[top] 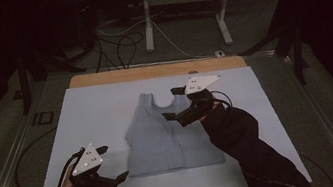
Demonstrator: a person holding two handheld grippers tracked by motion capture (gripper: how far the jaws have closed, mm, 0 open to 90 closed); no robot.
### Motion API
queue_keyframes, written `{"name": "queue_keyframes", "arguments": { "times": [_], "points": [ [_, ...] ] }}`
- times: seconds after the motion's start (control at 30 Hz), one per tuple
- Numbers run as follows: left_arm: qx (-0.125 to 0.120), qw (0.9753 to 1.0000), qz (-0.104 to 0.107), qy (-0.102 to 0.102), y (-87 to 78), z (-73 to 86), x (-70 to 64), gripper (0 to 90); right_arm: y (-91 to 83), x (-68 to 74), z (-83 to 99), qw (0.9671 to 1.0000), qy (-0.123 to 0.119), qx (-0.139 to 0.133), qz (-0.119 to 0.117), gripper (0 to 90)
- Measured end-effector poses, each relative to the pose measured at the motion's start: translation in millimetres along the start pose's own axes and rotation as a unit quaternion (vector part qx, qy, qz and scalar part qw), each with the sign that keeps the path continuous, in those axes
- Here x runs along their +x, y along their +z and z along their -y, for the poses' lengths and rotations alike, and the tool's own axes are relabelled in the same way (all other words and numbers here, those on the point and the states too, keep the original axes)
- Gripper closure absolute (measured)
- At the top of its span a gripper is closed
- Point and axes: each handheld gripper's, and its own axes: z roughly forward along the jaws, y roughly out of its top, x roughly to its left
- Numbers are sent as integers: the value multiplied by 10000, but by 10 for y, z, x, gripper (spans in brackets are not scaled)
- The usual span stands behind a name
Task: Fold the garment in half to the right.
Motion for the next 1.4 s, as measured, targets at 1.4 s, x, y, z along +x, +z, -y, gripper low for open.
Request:
{"name": "queue_keyframes", "arguments": {
  "times": [1.4],
  "points": [
    [990,9943,-96,-396,542,117,-127,58,1324,-575,15,9940,411,983,263,93]
  ]
}}
